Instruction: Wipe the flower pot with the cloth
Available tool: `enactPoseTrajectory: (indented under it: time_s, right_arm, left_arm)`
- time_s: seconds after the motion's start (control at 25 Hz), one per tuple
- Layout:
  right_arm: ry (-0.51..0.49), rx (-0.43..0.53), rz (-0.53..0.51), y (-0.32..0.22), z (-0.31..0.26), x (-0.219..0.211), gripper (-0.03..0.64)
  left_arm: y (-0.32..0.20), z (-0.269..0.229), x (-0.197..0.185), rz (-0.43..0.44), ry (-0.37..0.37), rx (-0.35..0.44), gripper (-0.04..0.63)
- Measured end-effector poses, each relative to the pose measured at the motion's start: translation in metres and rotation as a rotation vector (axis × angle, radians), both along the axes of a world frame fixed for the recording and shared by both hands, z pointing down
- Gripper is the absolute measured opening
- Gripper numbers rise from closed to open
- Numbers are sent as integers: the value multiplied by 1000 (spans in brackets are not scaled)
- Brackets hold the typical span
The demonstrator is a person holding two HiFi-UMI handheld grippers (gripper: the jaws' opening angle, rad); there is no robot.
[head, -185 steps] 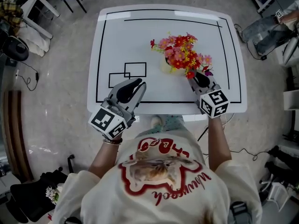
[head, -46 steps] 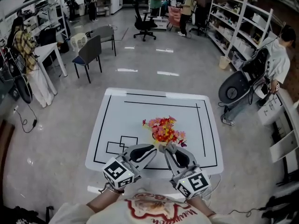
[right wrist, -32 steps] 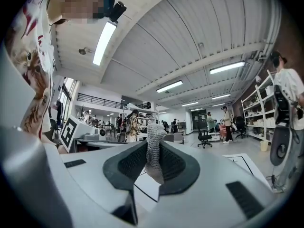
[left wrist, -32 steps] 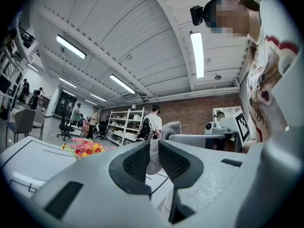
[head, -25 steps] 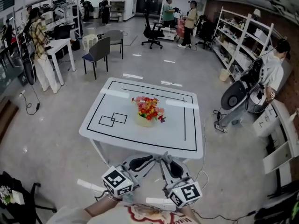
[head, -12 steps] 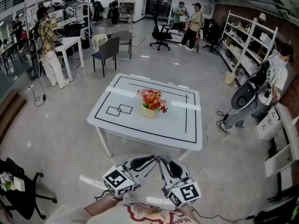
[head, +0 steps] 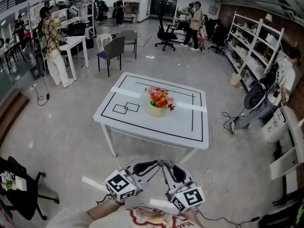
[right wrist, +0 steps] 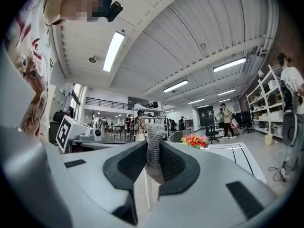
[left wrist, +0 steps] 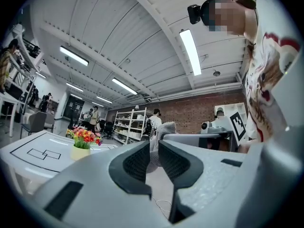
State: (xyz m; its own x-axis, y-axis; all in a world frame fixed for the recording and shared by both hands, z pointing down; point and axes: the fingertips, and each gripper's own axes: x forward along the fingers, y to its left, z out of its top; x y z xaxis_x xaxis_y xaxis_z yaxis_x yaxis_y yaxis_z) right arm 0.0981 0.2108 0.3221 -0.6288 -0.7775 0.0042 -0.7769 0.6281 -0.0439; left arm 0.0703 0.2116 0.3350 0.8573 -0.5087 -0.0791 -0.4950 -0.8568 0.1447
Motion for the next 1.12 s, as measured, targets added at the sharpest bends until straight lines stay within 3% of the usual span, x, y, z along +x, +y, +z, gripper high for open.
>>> enactPoseTrajectory:
  time_s: [0.2, 0.52, 1.12]
  right_arm:
    - [7, 2, 4, 28, 0, -21, 63]
    - [9, -8, 6, 100, 5, -73, 63]
    - [-4, -17, 79, 257, 19, -140, 63]
  left_arm:
    - [31, -1, -22, -6, 29, -9, 61]
    - [98, 2, -73, -5, -2, -5, 61]
    - [243, 9, -130, 62, -11, 5, 61]
